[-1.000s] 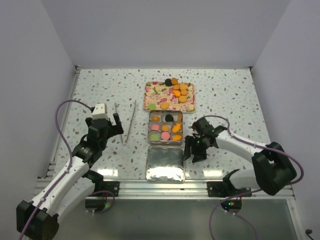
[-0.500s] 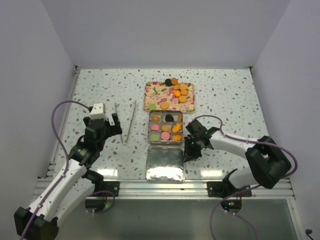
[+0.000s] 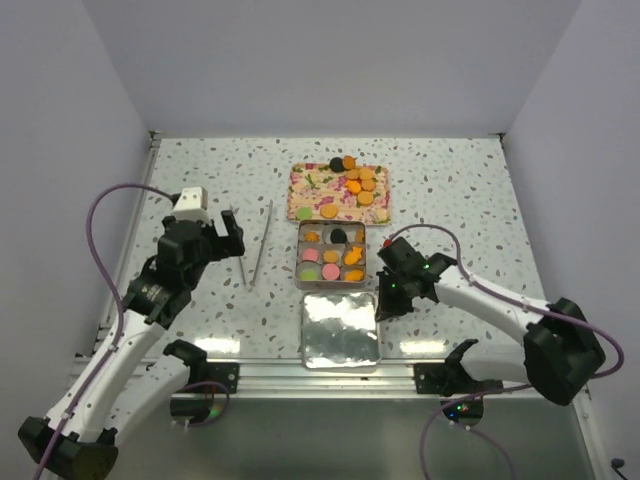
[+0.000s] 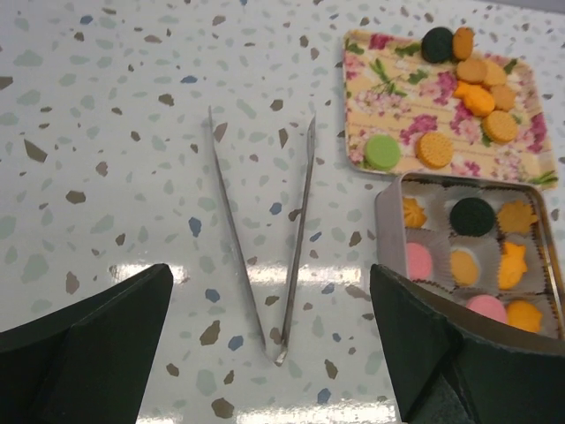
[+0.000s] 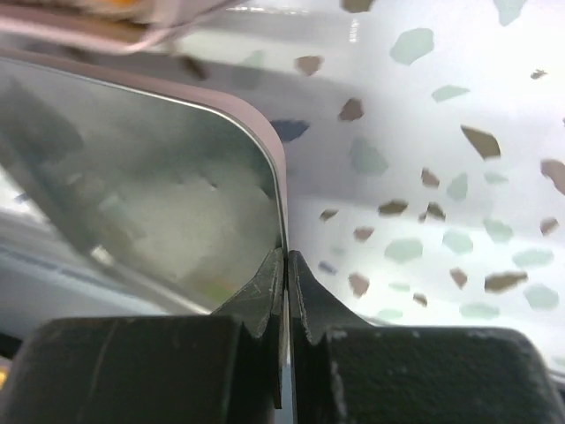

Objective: Pack the cookies

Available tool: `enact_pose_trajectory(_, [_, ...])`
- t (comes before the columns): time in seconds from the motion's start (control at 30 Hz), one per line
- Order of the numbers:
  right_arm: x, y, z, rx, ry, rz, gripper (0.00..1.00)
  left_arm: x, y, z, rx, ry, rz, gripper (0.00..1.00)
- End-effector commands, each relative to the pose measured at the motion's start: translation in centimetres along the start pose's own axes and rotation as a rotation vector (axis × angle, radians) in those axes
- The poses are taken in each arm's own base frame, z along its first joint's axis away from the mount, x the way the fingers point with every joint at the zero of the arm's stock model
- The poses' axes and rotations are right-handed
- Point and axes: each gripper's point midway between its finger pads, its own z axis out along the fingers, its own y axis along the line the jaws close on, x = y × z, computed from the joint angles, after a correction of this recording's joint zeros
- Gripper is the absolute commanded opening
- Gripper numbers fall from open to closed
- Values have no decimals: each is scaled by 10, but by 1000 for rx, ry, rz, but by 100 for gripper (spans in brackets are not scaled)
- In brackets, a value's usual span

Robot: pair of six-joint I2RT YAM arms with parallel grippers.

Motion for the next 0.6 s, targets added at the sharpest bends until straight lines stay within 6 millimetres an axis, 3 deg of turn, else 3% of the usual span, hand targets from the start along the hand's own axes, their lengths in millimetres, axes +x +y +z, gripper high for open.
enact_pose_trajectory(0.0, [-14, 10, -50, -19, -101, -45, 0, -41, -23, -22, 98, -32, -48, 100])
enact_pose_trajectory(0.13, [-26, 22, -99, -53, -206, -65, 0, -86, -49, -51, 245, -111, -73, 100])
enact_pose_trajectory(0.2, [-39, 30, -128, -54, -266, -83, 0, -95, -70, -62, 354, -98, -90, 100])
enact_pose_trajectory(0.23, [-55, 41, -152, -70, -337, -110, 0, -108, -84, -69, 421, -110, -96, 100])
enact_pose_trajectory(0.27, [-61, 43, -162, -60, -355, -119, 0, -112, -96, -75, 489, -108, -95, 100])
enact_pose_trajectory(0.3, [-70, 47, -169, -46, -369, -126, 0, -111, -119, -89, 635, -77, -88, 100])
enact_pose_trajectory(0.33, [-88, 58, -197, -60, -449, -147, 0, -119, -134, -95, 716, -81, -84, 100])
enact_pose_trajectory(0.37, [-93, 59, -208, -48, -459, -152, 0, -116, -151, -111, 847, -45, -65, 100])
enact_pose_trajectory(0.43, [-114, 64, -226, -38, -497, -161, 0, -123, -163, -119, 925, -44, -49, 100])
enact_pose_trajectory(0.47, [-123, 75, -251, -76, -547, -167, 0, -122, -164, -121, 942, -48, -30, 100])
enact_pose_trajectory(0.53, [-142, 80, -275, -108, -595, -164, 0, -124, -166, -125, 963, -69, -7, 100])
enact_pose_trajectory(0.57, [-142, 84, -280, -137, -583, -168, 0, -121, -169, -129, 1002, -60, 12, 100])
